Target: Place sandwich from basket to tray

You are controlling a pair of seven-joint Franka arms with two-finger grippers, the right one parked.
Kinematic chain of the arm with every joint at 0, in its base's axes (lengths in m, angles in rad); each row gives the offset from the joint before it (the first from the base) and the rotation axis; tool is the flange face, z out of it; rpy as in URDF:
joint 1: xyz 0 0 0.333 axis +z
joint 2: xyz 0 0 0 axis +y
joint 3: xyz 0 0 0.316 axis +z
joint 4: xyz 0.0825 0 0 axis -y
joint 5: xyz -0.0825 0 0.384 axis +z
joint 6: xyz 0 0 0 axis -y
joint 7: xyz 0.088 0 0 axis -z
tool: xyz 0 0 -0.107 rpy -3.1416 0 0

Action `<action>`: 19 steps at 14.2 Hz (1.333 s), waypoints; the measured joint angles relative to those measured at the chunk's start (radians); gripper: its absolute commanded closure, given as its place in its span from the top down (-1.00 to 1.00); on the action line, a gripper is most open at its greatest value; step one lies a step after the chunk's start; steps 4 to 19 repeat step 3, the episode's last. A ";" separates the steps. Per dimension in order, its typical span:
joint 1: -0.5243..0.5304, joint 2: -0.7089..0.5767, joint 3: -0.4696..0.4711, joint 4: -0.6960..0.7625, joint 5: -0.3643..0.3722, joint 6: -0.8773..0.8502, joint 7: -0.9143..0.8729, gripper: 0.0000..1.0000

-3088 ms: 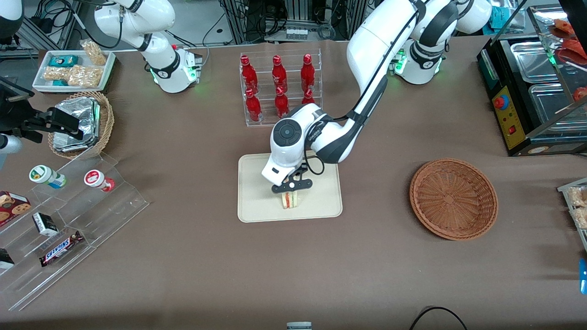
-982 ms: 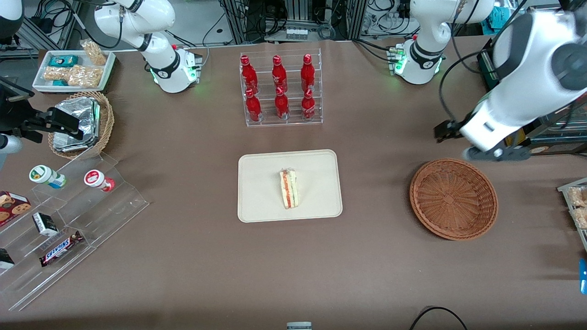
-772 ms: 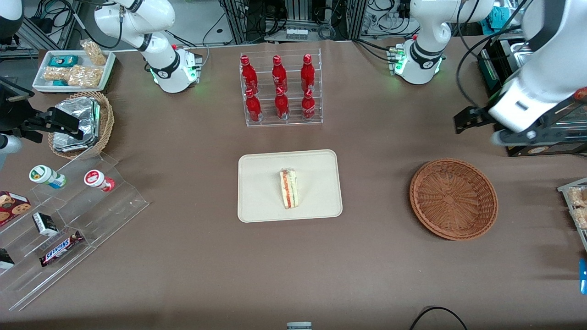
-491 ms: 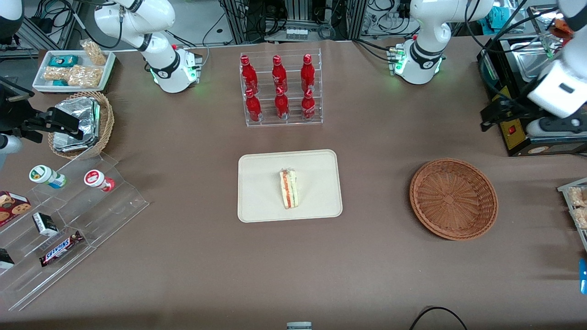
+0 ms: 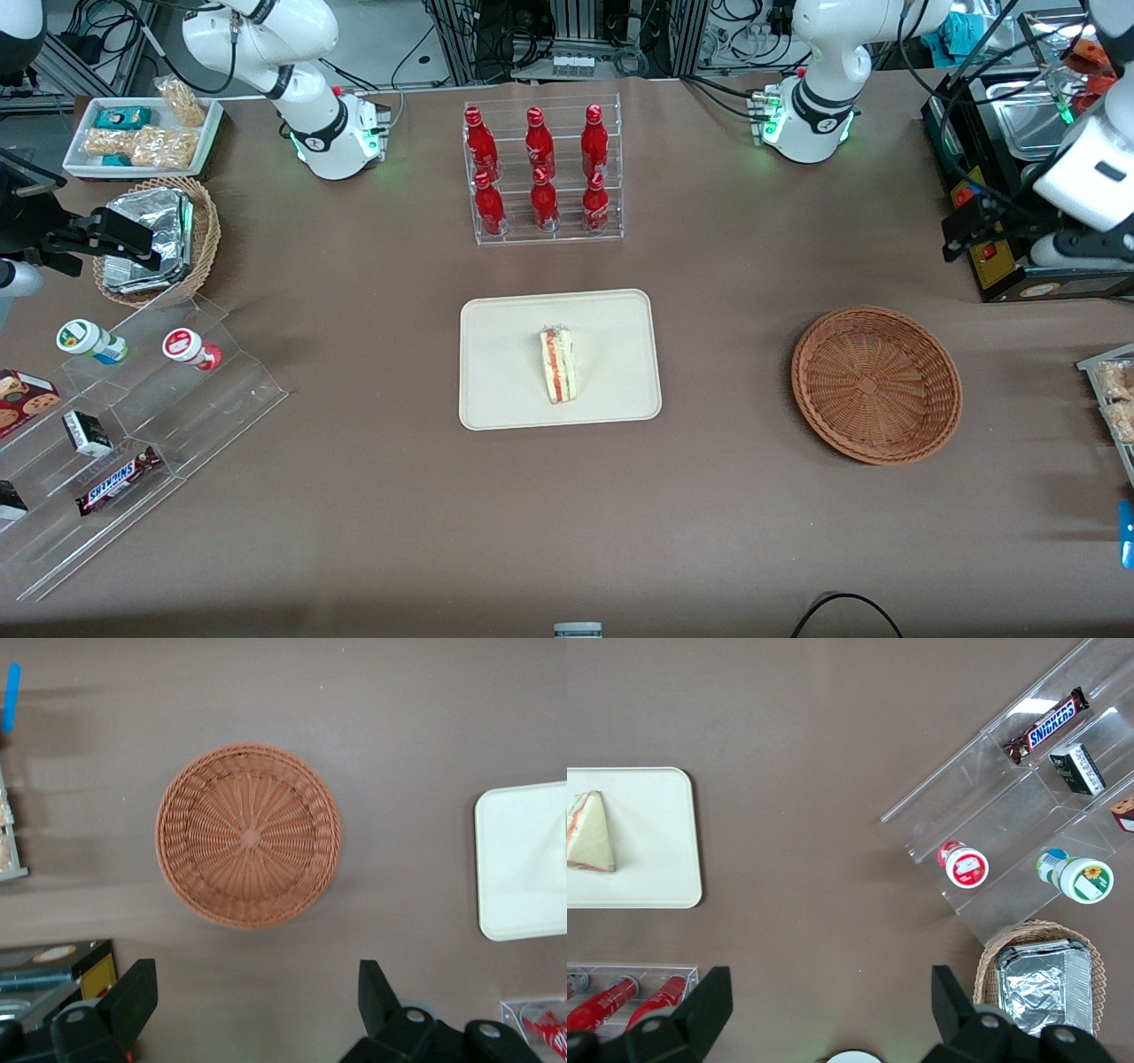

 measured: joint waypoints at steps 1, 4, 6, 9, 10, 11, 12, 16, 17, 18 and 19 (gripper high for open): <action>-0.001 0.020 -0.001 0.015 0.000 0.002 0.000 1.00; -0.021 0.036 0.012 0.038 0.001 -0.016 0.000 1.00; -0.021 0.036 0.012 0.038 0.001 -0.016 0.000 1.00; -0.021 0.036 0.012 0.038 0.001 -0.016 0.000 1.00; -0.021 0.036 0.012 0.038 0.001 -0.016 0.000 1.00; -0.021 0.036 0.012 0.038 0.001 -0.016 0.000 1.00; -0.021 0.036 0.012 0.038 0.001 -0.016 0.000 1.00; -0.021 0.036 0.012 0.038 0.001 -0.016 0.000 1.00; -0.021 0.036 0.012 0.038 0.001 -0.016 0.000 1.00; -0.021 0.036 0.012 0.038 0.001 -0.016 0.000 1.00; -0.021 0.036 0.012 0.038 0.001 -0.016 0.000 1.00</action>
